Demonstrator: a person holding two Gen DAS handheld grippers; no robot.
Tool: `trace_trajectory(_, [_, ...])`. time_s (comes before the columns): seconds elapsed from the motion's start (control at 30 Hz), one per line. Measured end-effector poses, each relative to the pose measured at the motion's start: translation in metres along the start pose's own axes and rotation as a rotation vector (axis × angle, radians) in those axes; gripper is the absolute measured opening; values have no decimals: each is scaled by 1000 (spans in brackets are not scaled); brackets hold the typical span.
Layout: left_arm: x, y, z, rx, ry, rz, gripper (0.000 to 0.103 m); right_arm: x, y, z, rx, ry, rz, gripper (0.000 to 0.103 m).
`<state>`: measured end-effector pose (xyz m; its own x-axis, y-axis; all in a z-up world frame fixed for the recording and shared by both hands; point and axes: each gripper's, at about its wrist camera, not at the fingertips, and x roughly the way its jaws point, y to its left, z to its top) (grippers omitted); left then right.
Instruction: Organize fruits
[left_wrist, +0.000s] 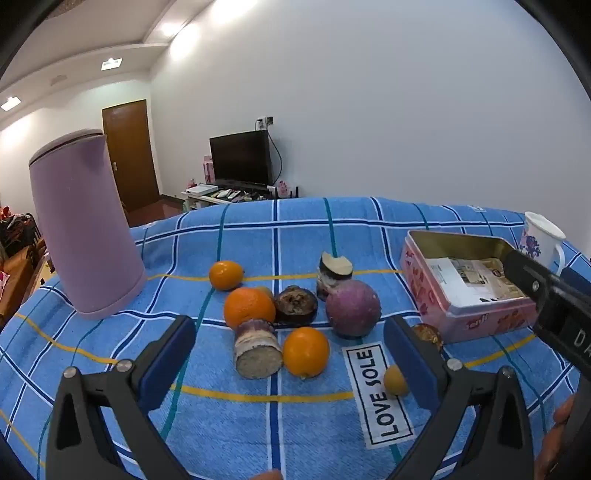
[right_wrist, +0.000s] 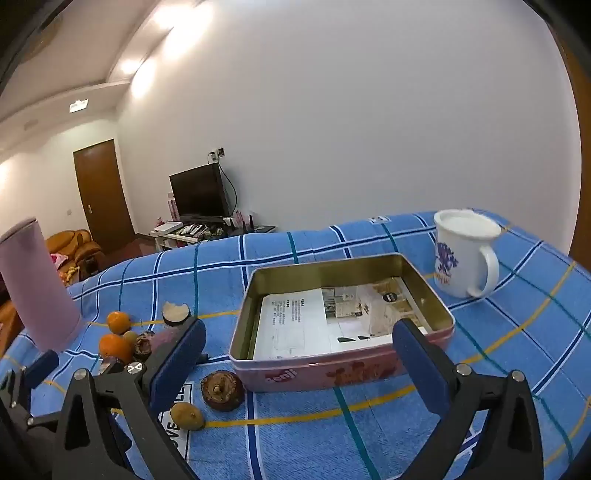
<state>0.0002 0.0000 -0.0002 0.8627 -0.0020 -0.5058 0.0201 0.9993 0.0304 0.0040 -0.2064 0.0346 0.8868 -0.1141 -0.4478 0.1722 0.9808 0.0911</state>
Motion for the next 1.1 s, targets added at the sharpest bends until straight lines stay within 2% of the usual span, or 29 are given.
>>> trace_trajectory(0.17, [2, 2, 3, 3, 11, 0, 103, 2, 3, -3, 2, 33, 1, 102])
trace_trajectory(0.33, [2, -2, -1, 13, 4, 0, 103, -16, 15, -2, -47, -75, -4, 102])
trace_trajectory(0.4, [3, 1, 1, 2, 11, -5, 103, -14, 16, 0, -56, -79, -4, 102])
trace_trajectory(0.67, [12, 5, -2, -25, 63, -5, 103, -2, 19, -7, -90, -45, -22, 102])
trace_trajectory(1.1, [13, 7, -1, -20, 61, 22, 103, 0, 24, -15, -121, -17, -17, 102])
